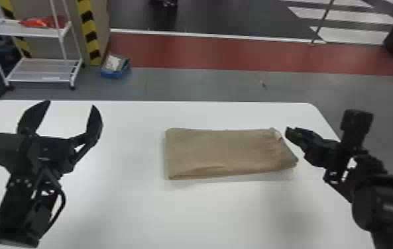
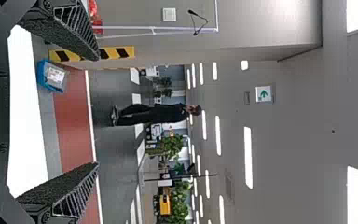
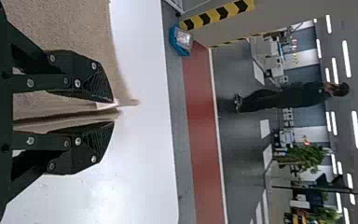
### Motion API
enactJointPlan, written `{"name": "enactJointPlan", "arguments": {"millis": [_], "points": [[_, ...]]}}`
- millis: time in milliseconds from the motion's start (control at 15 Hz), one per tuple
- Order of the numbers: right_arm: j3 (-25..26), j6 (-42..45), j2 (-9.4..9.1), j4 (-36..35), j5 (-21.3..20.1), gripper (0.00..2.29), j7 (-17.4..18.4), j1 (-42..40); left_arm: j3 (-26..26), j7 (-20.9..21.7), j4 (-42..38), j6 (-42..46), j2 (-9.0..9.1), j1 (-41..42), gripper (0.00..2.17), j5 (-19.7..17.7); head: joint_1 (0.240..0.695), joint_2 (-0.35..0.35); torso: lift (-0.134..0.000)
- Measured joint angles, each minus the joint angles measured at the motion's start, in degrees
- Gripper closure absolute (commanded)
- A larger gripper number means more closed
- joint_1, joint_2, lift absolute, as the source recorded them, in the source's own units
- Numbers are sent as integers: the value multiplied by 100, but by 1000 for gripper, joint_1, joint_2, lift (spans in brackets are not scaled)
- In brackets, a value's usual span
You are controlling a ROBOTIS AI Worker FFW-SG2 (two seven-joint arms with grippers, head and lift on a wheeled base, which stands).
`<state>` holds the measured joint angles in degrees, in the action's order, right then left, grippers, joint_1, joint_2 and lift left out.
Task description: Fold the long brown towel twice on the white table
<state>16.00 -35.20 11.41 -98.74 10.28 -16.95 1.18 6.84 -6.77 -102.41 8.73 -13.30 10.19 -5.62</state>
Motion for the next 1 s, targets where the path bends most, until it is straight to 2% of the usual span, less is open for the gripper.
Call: {"name": "enactJointPlan", "arguments": {"millis": [533, 733, 1000], "points": [[565, 1231, -77, -341, 360, 49, 96, -892, 464, 143, 87, 151, 67, -84, 90, -185, 695, -240, -123], [797, 1622, -192, -340, 479, 63, 97, -1172, 776, 235, 358, 162, 112, -205, 117, -285, 695, -282, -123], [1008, 1984, -227, -372, 709, 66, 96, -1420, 1082, 491, 820, 20, 223, -496, 157, -435, 695, -342, -123]]}}
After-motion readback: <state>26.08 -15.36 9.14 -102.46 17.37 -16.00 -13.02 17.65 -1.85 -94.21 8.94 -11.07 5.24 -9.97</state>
